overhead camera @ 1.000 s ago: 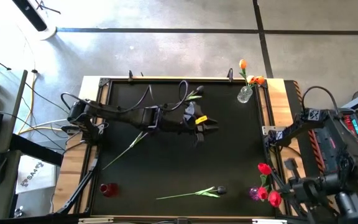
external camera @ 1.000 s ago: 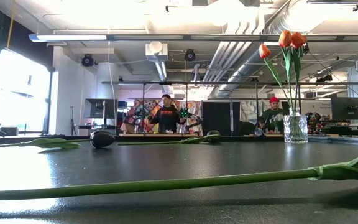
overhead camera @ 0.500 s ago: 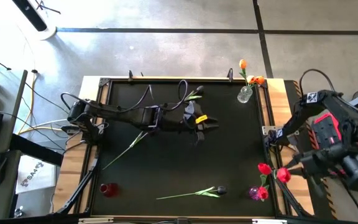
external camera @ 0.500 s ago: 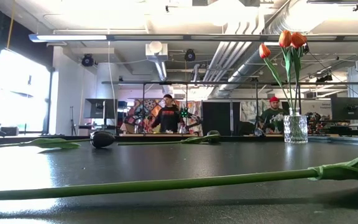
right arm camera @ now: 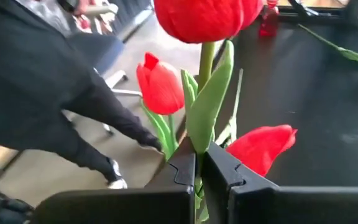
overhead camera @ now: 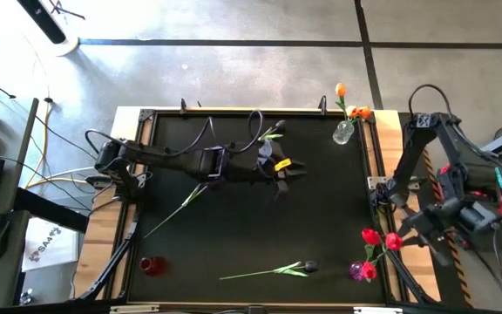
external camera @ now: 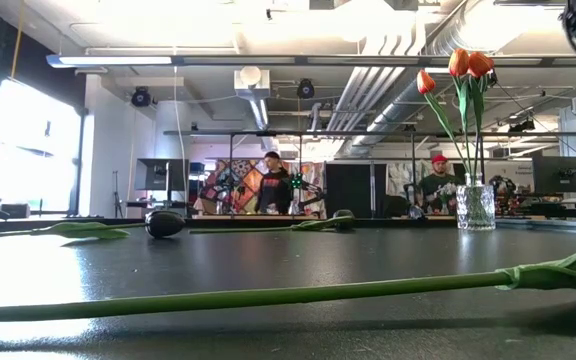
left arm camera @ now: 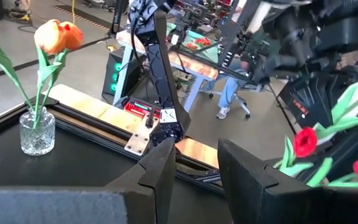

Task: Sort flowers into vase by color
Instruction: Put the red tulip into the violet flower vase

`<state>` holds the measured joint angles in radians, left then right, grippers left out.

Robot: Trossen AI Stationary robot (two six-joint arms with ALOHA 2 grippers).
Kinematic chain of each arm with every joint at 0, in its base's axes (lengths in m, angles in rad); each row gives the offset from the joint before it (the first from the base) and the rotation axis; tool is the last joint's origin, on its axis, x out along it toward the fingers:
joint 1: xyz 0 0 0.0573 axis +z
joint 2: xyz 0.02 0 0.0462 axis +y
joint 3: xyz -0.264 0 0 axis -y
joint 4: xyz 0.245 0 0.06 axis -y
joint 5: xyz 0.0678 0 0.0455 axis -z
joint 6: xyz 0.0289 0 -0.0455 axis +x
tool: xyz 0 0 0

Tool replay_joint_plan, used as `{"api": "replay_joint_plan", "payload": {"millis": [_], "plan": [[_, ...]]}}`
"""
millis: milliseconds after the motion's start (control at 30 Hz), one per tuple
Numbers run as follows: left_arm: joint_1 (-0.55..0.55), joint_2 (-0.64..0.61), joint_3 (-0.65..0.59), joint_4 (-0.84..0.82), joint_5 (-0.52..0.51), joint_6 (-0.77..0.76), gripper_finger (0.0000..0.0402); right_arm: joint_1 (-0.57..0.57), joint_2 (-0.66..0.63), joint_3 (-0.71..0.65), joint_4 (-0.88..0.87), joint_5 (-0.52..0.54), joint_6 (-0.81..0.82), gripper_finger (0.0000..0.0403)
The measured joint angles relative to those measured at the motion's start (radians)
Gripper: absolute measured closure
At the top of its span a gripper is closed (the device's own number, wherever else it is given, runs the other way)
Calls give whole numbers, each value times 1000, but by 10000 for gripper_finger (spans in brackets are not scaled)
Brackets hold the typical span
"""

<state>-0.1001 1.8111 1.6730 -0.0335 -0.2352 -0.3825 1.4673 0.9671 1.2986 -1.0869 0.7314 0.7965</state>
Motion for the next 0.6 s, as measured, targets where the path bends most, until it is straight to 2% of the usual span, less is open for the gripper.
{"api": "replay_joint_plan", "payload": {"millis": [133,367,600], "plan": [[13,0,0,0,-3,-30,293,36,-58,-51,88,31,-35,403],[27,0,0,0,-3,-53,293,88,-114,-43,232,73,-219,403],[28,0,0,-1,-7,-52,293,92,-92,-105,224,80,-198,403]]}}
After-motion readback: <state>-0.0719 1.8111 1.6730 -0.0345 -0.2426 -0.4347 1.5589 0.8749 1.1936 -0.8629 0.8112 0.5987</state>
